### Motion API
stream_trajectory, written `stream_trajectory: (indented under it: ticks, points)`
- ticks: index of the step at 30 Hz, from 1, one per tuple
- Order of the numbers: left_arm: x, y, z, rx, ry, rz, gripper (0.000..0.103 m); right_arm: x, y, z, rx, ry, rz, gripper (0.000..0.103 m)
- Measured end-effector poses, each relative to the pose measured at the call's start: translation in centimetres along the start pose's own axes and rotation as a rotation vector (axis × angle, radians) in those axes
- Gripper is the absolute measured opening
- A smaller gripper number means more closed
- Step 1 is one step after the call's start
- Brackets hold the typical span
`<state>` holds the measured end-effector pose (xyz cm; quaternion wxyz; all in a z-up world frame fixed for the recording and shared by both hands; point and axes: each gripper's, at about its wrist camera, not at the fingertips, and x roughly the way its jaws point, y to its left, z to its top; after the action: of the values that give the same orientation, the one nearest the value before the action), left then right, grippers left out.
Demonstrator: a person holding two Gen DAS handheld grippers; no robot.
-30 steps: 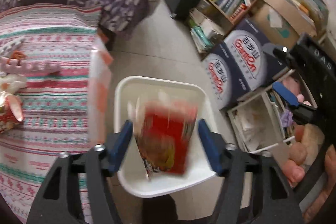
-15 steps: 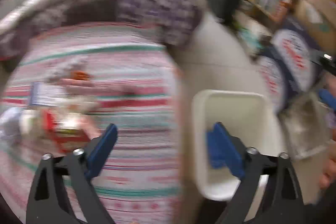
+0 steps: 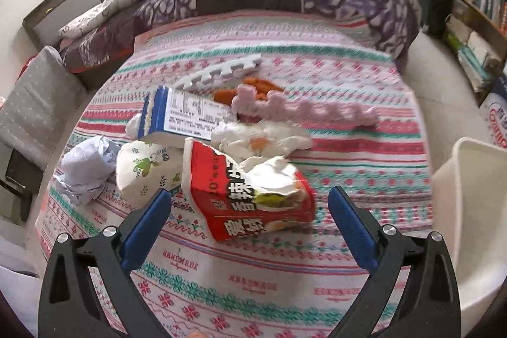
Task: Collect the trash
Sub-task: 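Grasp the red-white chip bag on the bed with the left gripper, then grasp the white foam strip with the right gripper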
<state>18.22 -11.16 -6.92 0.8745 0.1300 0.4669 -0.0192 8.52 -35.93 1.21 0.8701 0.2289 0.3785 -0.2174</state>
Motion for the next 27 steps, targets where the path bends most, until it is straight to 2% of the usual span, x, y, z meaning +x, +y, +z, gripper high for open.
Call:
stream_trajectory:
  ticks: [7, 10, 11, 12, 16, 21, 27]
  points:
    - [3.2, 0.1, 0.7, 0.001, 0.067, -0.052, 0.096, 1.5, 1.9, -0.3, -0.047, 0.020, -0.029, 0.096]
    - [3.1, 0.8, 0.8, -0.021, 0.060, -0.075, 0.096, 2.5, 3.6, -0.6, -0.106, 0.023, -0.028, 0.096]
    - [2.9, 1.2, 0.7, -0.030, 0.056, -0.101, 0.088, 2.8, 4.1, -0.7, -0.124, 0.025, -0.027, 0.096]
    - [2.5, 1.7, 0.8, -0.041, 0.056, -0.134, 0.086, 3.1, 4.7, -0.8, -0.150, 0.024, -0.026, 0.096]
    - [0.7, 3.3, 0.7, -0.036, 0.027, -0.191, 0.086, 4.4, 7.8, -2.2, -0.308, 0.017, -0.026, 0.096]
    - [-2.0, 6.3, 0.5, -0.046, -0.005, -0.249, 0.086, 5.8, 11.9, -3.9, -0.514, 0.025, 0.042, 0.094]
    - [-4.8, 11.2, 1.1, -0.141, -0.047, -0.284, 0.086, 7.7, 17.9, -5.8, -0.895, -0.002, 0.101, 0.084]
